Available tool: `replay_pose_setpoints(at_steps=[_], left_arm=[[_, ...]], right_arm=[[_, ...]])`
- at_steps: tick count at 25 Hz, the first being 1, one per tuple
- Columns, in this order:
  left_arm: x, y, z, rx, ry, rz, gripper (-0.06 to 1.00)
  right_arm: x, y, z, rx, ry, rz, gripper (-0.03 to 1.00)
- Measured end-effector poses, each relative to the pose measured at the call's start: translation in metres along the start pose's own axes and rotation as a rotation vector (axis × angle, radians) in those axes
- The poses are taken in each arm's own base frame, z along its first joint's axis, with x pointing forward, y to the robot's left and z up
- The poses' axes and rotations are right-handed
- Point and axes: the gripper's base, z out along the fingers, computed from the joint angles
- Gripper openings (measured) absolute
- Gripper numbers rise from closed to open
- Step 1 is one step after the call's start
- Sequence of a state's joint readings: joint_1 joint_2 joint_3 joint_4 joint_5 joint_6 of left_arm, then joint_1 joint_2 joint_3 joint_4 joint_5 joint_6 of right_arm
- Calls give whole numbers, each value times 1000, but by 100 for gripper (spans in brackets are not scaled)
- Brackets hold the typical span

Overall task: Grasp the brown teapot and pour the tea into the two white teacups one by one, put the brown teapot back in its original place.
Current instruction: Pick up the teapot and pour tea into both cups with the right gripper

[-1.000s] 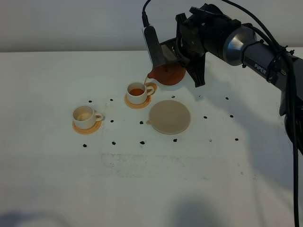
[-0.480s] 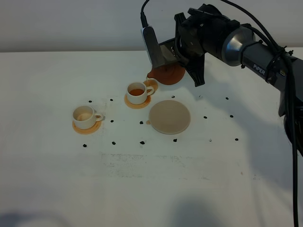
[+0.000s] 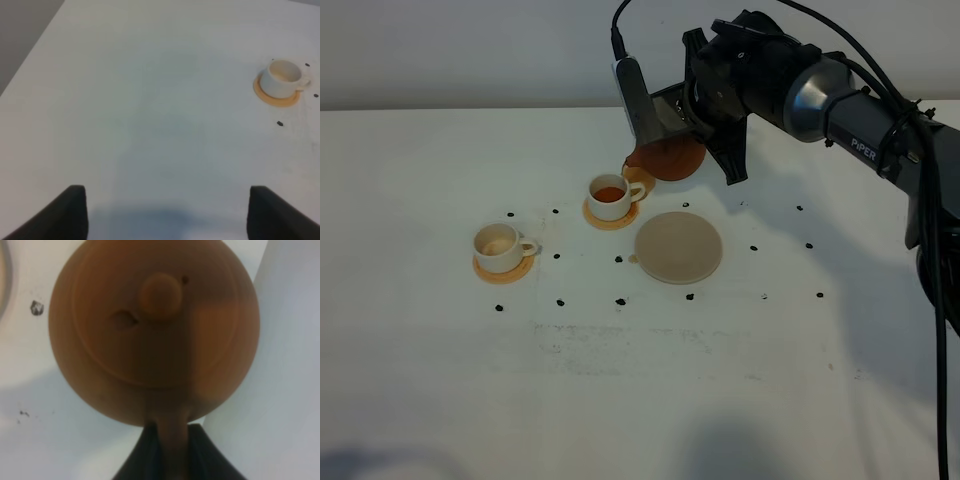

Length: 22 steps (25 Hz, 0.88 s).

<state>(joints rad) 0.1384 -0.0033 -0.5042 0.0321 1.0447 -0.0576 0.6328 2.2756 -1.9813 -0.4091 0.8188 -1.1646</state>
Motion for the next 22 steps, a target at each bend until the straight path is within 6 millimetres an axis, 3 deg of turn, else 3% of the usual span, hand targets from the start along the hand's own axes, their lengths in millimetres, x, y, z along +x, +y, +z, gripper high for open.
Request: replay_pose_setpoints(at_steps=[22], left_arm=[[0, 0, 0, 0, 0, 0, 67]], right_arm=[[-2, 0, 0, 0, -4, 0, 9]])
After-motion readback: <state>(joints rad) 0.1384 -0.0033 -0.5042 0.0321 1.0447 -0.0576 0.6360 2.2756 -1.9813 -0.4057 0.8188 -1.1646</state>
